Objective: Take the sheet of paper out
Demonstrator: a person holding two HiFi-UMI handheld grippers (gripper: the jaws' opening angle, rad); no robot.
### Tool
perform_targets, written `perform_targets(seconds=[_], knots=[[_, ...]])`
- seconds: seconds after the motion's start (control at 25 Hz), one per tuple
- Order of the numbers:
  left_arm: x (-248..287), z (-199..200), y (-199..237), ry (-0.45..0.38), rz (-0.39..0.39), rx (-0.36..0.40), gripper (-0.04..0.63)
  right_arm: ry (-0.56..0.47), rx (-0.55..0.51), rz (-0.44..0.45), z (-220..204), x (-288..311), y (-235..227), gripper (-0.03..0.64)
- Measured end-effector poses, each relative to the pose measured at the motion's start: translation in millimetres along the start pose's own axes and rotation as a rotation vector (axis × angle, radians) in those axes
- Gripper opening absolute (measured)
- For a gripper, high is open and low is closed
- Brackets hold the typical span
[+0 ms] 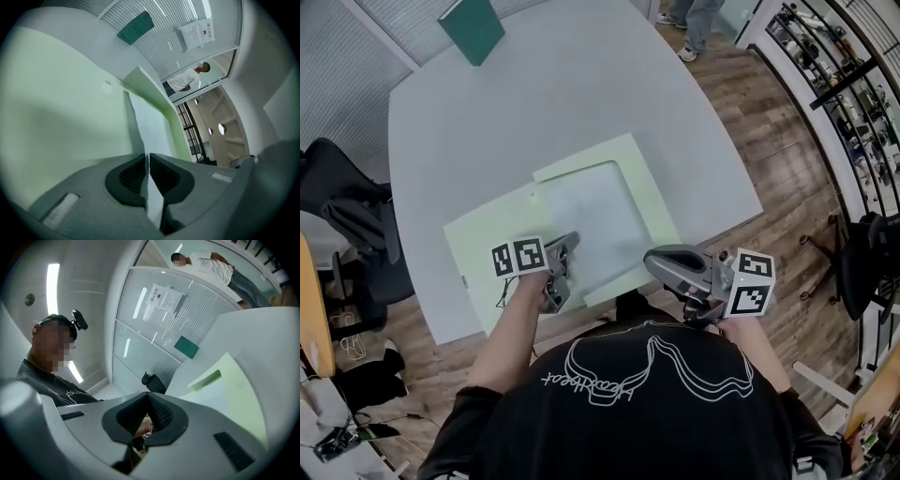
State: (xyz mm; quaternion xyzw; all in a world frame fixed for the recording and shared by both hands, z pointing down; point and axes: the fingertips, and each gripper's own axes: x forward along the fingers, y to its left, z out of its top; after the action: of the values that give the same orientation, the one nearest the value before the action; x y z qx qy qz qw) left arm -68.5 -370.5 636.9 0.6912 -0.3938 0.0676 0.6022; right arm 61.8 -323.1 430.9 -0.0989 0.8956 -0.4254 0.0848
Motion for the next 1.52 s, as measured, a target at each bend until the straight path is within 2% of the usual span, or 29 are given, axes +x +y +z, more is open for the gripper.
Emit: perform_targets(seconds=[0.12, 0.28, 0.48, 0.88, 1.12, 1.52], knots=[[-1, 0, 1, -0.001, -0.002, -0.006, 0.015, 0.008, 0.000, -0.008, -3, 1, -1, 0.008], [-7, 1, 1, -0.018, -0.022, -0.014, 0.014, 0.016, -0.002, -0.015, -9, 4, 0, 0.008], [-13, 1, 2, -0.013, -0.010, 0.014, 0.012, 0.027, -0.001, -0.019, -14, 4, 0, 0.008], [-35, 6, 13, -0.028, 0.067, 0.023, 0.012, 0.026, 0.002, -0.001, -22, 8, 12, 0.008], [-45, 14, 19, -0.038, 0.127, 0.062, 0.012, 0.029, 0.007, -0.014, -24, 7, 12, 0.008], [-81, 3, 24, -0.084, 0.176, 0.109, 0.012, 0.047, -0.009, 0.003, -50, 12, 44, 0.008]])
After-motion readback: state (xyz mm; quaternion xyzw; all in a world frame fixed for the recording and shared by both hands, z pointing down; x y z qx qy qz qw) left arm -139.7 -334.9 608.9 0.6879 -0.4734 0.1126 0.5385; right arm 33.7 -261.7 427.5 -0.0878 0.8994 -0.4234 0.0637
